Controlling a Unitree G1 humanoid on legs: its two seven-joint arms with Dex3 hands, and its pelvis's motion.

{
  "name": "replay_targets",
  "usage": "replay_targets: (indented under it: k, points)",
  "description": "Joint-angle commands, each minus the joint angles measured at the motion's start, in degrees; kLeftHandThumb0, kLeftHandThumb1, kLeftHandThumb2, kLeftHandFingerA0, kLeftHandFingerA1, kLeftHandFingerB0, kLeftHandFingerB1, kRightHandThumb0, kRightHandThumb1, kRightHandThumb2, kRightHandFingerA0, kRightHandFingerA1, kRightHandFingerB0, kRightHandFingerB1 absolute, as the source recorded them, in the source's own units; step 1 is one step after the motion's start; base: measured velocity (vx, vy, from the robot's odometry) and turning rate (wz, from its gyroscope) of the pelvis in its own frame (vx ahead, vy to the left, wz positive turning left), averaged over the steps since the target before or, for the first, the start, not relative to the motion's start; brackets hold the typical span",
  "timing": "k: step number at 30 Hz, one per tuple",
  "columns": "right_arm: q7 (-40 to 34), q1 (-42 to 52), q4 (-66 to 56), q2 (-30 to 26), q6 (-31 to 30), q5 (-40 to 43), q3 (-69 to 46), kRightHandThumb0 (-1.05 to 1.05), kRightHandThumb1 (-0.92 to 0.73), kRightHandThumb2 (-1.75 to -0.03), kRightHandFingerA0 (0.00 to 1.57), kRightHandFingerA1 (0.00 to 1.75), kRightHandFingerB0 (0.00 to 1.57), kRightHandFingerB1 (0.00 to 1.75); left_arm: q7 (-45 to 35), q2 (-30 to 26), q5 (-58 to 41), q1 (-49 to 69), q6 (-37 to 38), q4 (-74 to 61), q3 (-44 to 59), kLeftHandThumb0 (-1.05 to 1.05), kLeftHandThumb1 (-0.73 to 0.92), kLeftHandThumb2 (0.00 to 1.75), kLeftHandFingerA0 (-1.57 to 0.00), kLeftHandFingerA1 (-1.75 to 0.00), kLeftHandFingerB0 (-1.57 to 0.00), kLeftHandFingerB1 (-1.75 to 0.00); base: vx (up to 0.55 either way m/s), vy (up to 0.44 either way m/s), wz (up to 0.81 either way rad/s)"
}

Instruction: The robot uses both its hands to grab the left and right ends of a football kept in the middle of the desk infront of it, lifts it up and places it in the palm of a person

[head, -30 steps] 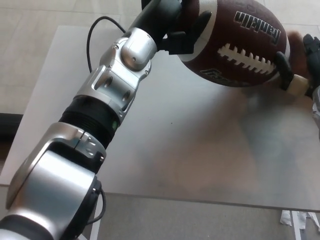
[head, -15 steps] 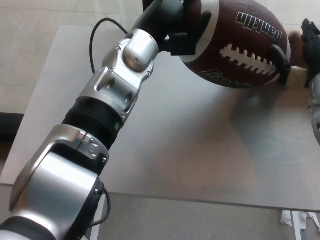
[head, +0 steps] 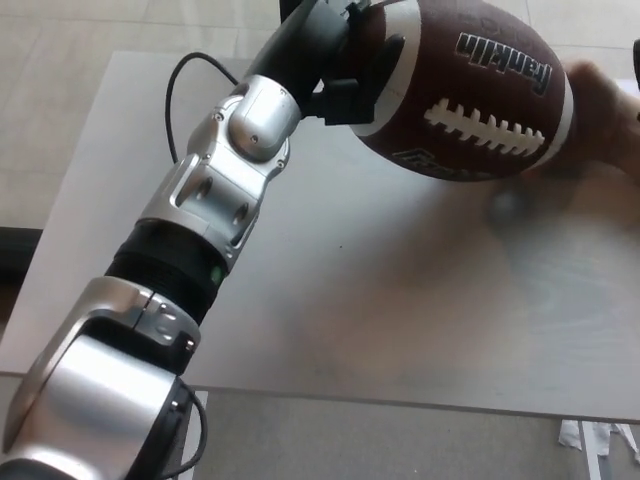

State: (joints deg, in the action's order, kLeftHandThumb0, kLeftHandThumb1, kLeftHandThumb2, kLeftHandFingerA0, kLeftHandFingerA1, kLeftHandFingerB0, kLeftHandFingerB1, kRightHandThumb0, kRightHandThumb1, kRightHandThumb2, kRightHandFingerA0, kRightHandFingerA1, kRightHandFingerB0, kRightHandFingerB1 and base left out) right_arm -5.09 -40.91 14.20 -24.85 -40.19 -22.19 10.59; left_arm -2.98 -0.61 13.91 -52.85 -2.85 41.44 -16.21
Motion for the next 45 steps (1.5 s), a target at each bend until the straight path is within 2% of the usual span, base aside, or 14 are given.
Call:
replay_targets:
  k: [1,4,5,7,8,16,23,27,28,29,33,34,35,45]
  points:
    - [-0.5,1.9,-4.9,-2.5,1.8,-3.3,-0.9,-1.05,-0.84,-1.18,0.00,0.27,0.00,0.00,-1.9,-3.3,0.6,3.3,-0.2,-3.0,1.0,-0.96,0.78,1.20,0.00,-0.15,-0.11,-0.17,0.00,0.000,0.00]
    - [0.2,2.6,-7.1,-3.6,1.9,-3.6,-1.3,-1.05,-0.84,-1.19,0.00,0.28,0.00,0.01,-2.8,-5.2,-0.1,4.9,0.2,-6.3,2.1,-0.99,0.77,1.18,0.00,-0.09,-0.13,-0.15,0.00,0.000,0.00]
    - [0.3,3.0,-8.0,-4.0,2.1,-3.8,-1.4,-1.05,-0.83,-1.18,0.00,0.31,0.00,0.03,-3.4,-6.2,0.0,5.4,0.1,-7.9,2.5,-0.95,0.92,0.71,0.00,-0.14,-0.01,-0.30,0.00,0.000,0.00]
    - [0.9,3.9,-10.5,-5.2,2.3,-4.2,-2.1,-1.05,-0.84,-1.17,0.00,0.30,0.00,0.02,-4.6,-9.2,-0.3,6.4,1.4,-11.2,3.8,-0.96,0.92,0.68,0.00,-0.09,-0.01,-0.30,0.00,0.000,0.00]
    - [1.5,4.4,-11.4,-5.7,2.0,-4.0,-2.7,-1.05,-0.84,-1.18,0.00,0.29,0.00,0.02,-4.6,-10.5,-0.2,6.6,2.0,-12.6,4.4,-1.00,0.80,1.20,0.00,-0.11,-0.13,-0.15,0.00,0.000,0.00]
    - [2.8,6.5,-12.8,-5.9,2.6,-3.3,-4.6,-1.04,-0.83,-1.15,0.00,0.26,0.00,0.00,-7.4,-18.6,-2.3,10.2,0.9,-24.6,11.3,-1.05,0.85,1.22,0.00,-0.19,0.00,-0.02,0.00,0.000,0.00]
    - [6.7,17.4,-23.7,-7.8,4.3,0.0,-10.9,-1.05,-0.81,-1.17,0.00,0.30,0.00,0.01,-17.1,-26.9,-20.0,32.1,-5.6,-51.8,33.0,-1.05,0.84,1.21,0.00,-0.34,0.00,-0.24,0.00,0.000,0.00]
    - [8.5,27.8,-34.7,-6.5,8.8,4.6,-18.9,-1.05,-0.78,-1.12,0.00,0.29,0.00,0.05,-19.1,-23.8,-28.2,49.0,-1.2,-63.0,45.4,-1.05,0.92,1.23,0.00,-0.27,0.00,-0.18,0.00,0.000,0.00]
    - [8.5,33.0,-39.1,-5.3,12.8,6.3,-22.0,-1.02,-0.75,-1.07,0.00,0.28,0.09,0.03,-18.9,-21.7,-27.2,57.8,1.5,-66.9,50.6,-0.83,0.92,0.86,0.00,0.00,0.00,0.00,0.00,0.000,0.00]
    - [8.9,37.2,-42.4,-3.6,16.2,8.6,-24.8,-0.95,-0.73,-1.06,0.00,0.27,0.00,0.07,-19.3,-19.3,-29.3,63.7,3.4,-68.6,54.2,-0.97,0.89,1.22,0.00,-0.28,0.00,-0.23,0.00,0.000,0.00]
    - [9.9,56.8,-58.4,7.3,23.3,16.1,-34.4,-1.05,-0.79,-1.08,0.00,0.10,0.08,0.15,-22.0,-7.9,-38.3,85.5,8.3,-68.3,66.3,-0.98,0.79,1.16,0.00,-0.35,0.00,-0.24,0.00,0.000,0.00]
    - [9.8,58.2,-59.4,7.9,23.6,16.4,-34.9,-1.05,-0.79,-1.08,0.00,0.10,0.08,0.15,-22.1,-7.5,-38.9,86.7,8.7,-68.1,66.8,-0.98,0.79,1.16,0.00,-0.35,0.00,-0.24,0.00,0.000,0.00]
    - [7.8,63.3,-61.4,11.1,27.2,16.2,-36.7,-0.74,-0.84,-0.65,0.00,0.21,0.12,0.29,-22.8,-6.1,-40.5,88.5,9.4,-64.5,68.3,-0.90,0.73,1.13,0.00,-0.43,0.00,-0.35,0.00,0.000,0.00]
    - [-1.5,69.4,-50.0,21.0,45.1,20.1,-41.1,-0.65,-0.60,-0.94,0.00,0.56,0.11,0.49,-19.2,-7.6,-36.2,89.6,17.2,-47.0,73.8,-0.85,0.75,1.11,0.00,-0.43,0.00,-0.26,0.00,0.000,0.00]
